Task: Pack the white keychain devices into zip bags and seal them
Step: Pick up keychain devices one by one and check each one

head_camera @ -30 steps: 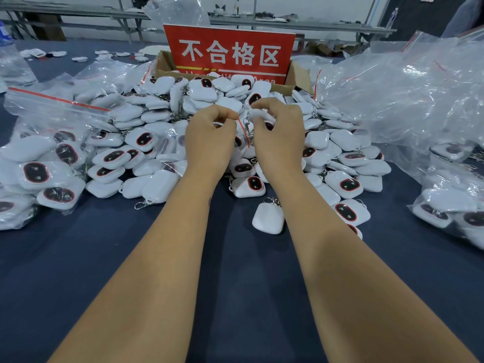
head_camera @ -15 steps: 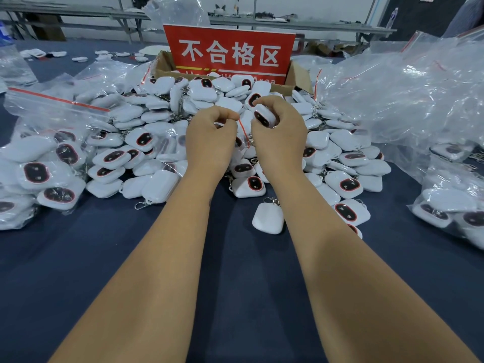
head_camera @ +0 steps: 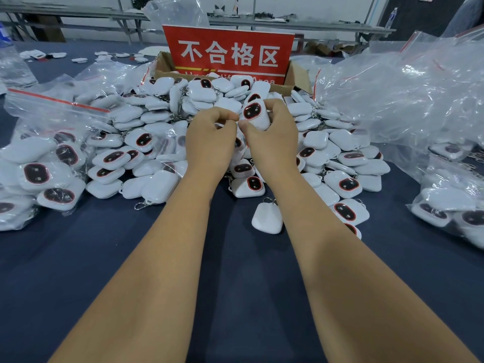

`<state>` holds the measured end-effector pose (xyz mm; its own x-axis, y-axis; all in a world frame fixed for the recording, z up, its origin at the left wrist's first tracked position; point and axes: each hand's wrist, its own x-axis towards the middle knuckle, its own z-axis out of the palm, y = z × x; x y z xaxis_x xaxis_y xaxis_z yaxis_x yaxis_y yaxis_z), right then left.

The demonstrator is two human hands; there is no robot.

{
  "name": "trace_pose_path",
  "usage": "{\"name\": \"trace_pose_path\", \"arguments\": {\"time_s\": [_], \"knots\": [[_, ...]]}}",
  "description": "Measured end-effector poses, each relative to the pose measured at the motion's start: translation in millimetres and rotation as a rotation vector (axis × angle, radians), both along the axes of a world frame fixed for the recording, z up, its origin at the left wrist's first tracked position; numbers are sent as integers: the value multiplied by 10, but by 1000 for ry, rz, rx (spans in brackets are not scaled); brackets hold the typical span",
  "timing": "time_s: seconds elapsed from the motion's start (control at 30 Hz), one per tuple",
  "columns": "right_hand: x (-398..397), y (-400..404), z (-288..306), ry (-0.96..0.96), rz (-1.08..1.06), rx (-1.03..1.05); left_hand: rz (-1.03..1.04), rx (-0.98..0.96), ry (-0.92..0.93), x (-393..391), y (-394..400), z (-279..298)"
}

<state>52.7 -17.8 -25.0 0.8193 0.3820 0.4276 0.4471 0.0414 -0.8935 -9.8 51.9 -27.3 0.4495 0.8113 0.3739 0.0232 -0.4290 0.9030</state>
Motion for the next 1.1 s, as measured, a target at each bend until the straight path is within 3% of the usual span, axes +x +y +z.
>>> {"name": "trace_pose_path", "arguments": {"time_s": [0.23,0.43,1.1], "knots": [[46,9,-7,148,177,21,-58,-16,-68,-62,-42,65],[82,-16,13,381,298,157,-65,-20,-96,-56,-51,60],[120,12,-44,434,342,180,-57,-2,-4,1,13,11]]}}
